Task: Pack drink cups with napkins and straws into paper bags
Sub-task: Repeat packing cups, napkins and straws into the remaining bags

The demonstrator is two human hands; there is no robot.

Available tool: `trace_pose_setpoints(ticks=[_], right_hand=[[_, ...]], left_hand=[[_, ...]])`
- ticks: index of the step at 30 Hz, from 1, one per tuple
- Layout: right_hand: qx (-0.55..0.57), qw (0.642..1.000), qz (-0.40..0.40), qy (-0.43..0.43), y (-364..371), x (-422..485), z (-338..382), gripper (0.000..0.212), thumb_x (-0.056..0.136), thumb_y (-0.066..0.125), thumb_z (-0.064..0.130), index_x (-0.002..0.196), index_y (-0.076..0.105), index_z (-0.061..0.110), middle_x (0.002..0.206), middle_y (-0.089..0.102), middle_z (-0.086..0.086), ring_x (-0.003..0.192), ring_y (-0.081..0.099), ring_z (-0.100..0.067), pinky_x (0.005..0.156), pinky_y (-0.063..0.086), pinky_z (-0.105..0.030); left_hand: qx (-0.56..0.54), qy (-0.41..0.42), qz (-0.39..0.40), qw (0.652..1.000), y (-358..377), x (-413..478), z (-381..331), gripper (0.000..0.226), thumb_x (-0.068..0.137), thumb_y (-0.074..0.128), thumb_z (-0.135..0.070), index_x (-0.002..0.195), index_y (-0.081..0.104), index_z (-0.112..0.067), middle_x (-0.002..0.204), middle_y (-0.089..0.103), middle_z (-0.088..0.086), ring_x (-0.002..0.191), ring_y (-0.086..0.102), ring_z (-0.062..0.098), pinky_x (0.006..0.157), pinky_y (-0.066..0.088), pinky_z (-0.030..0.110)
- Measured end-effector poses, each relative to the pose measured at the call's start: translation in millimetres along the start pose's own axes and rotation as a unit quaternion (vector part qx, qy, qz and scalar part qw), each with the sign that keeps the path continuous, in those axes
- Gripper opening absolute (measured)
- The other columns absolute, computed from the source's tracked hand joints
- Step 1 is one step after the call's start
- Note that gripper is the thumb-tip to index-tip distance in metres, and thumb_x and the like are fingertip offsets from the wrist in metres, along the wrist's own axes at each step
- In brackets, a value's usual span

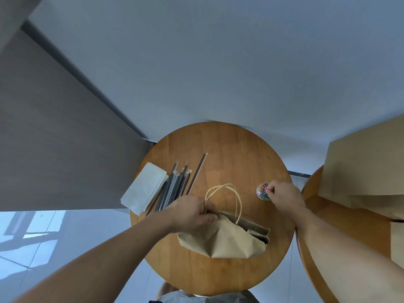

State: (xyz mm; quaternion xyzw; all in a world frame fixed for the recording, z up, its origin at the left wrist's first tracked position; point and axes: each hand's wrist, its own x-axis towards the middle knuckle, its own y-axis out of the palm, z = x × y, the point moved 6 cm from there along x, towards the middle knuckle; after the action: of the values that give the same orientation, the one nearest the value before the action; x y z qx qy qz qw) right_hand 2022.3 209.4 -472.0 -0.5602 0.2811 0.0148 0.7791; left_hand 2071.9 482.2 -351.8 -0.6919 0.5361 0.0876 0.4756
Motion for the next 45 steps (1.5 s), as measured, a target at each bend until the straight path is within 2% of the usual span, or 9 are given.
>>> trace_pose_setpoints(ticks=[7,10,14,23,26,31,37,42,45], right_hand=[[0.086,0.995,-0.025,0.046,0.0,-4.1,-2.8,0.027,0.098,0.057,0.023,0.124,0.062,0.015,0.114,0.068,-0.008,0.102,0.064,-0.024,0.079,0.054,-0.031],[0.217,0.972,-0.064,0.058,-16.8,-14.9,4.3,0.021,0.097,0.057,0.018,0.114,0.069,0.017,0.113,0.069,-0.004,0.104,0.062,-0.02,0.082,0.052,-0.026],[0.345,0.931,-0.113,0.034,-63.3,-44.5,37.3,0.014,0.089,0.067,0.023,0.084,0.063,0.036,0.081,0.069,0.017,0.082,0.065,-0.001,0.072,0.051,-0.018],[0.491,0.86,-0.092,-0.103,-152.1,-154.6,115.5,0.011,0.085,0.075,0.013,0.09,0.069,0.021,0.073,0.072,0.001,0.065,0.068,-0.015,0.065,0.058,-0.032],[0.428,0.89,-0.046,-0.151,-145.8,-181.8,139.7,0.013,0.083,0.077,0.015,0.086,0.07,0.025,0.073,0.071,0.007,0.063,0.067,-0.009,0.06,0.053,-0.02],[0.272,0.951,-0.053,-0.136,-102.9,-181.1,162.3,0.006,0.088,0.071,0.024,0.09,0.07,0.03,0.082,0.07,0.015,0.079,0.065,0.0,0.074,0.055,-0.027],[0.17,0.974,-0.083,-0.124,-88.8,-164.5,156.7,0.008,0.09,0.067,0.029,0.097,0.069,0.03,0.09,0.072,0.014,0.084,0.067,-0.004,0.075,0.056,-0.031],[0.146,0.977,-0.07,-0.138,-87.6,-161.0,154.3,0.007,0.092,0.065,0.031,0.098,0.068,0.031,0.09,0.071,0.013,0.082,0.065,-0.005,0.073,0.055,-0.028],[0.135,0.976,-0.059,-0.159,-88.6,-158.3,157.6,0.008,0.094,0.062,0.031,0.101,0.066,0.029,0.091,0.072,0.009,0.083,0.067,-0.009,0.073,0.054,-0.028]], left_hand=[[0.006,-0.002,-0.005,1.0,-0.6,2.4,-1.7,0.028,0.1,0.051,-0.038,0.118,0.071,-0.032,0.105,0.073,-0.011,0.094,0.063,0.009,0.089,0.051,0.03],[0.015,-0.01,-0.008,1.0,-0.8,1.0,-2.9,0.028,0.099,0.051,-0.038,0.117,0.071,-0.031,0.103,0.074,-0.009,0.093,0.063,0.011,0.086,0.052,0.03],[0.053,-0.038,-0.013,0.998,-1.8,-3.8,-5.7,0.03,0.099,0.048,-0.042,0.115,0.071,-0.031,0.096,0.072,0.0,0.09,0.065,0.019,0.08,0.055,0.036],[0.031,-0.06,-0.059,0.996,-10.1,-24.7,-15.4,0.027,0.098,0.051,-0.038,0.11,0.073,-0.029,0.099,0.071,-0.001,0.092,0.064,0.018,0.077,0.055,0.031],[0.031,-0.05,-0.06,0.996,-11.5,-28.3,-18.0,0.028,0.099,0.051,-0.04,0.115,0.072,-0.03,0.106,0.072,-0.002,0.099,0.065,0.019,0.084,0.056,0.035],[0.069,-0.039,-0.075,0.994,-5.5,-33.1,-21.3,0.029,0.099,0.049,-0.043,0.116,0.07,-0.032,0.105,0.072,-0.001,0.097,0.066,0.02,0.081,0.056,0.033],[0.15,-0.02,-0.087,0.985,6.5,-39.2,-18.5,0.041,0.101,0.037,-0.048,0.112,0.069,-0.026,0.087,0.066,0.001,0.079,0.061,0.023,0.062,0.045,0.031],[0.167,-0.017,-0.1,0.981,11.1,-42.8,-19.3,0.043,0.101,0.035,-0.046,0.07,0.044,-0.019,0.085,0.067,0.011,0.068,0.05,0.026,0.06,0.036,0.032],[0.149,-0.012,-0.092,0.984,9.7,-40.8,-19.7,0.039,0.1,0.035,-0.045,0.087,0.056,-0.015,0.09,0.068,0.011,0.076,0.057,0.03,0.062,0.037,0.032]])
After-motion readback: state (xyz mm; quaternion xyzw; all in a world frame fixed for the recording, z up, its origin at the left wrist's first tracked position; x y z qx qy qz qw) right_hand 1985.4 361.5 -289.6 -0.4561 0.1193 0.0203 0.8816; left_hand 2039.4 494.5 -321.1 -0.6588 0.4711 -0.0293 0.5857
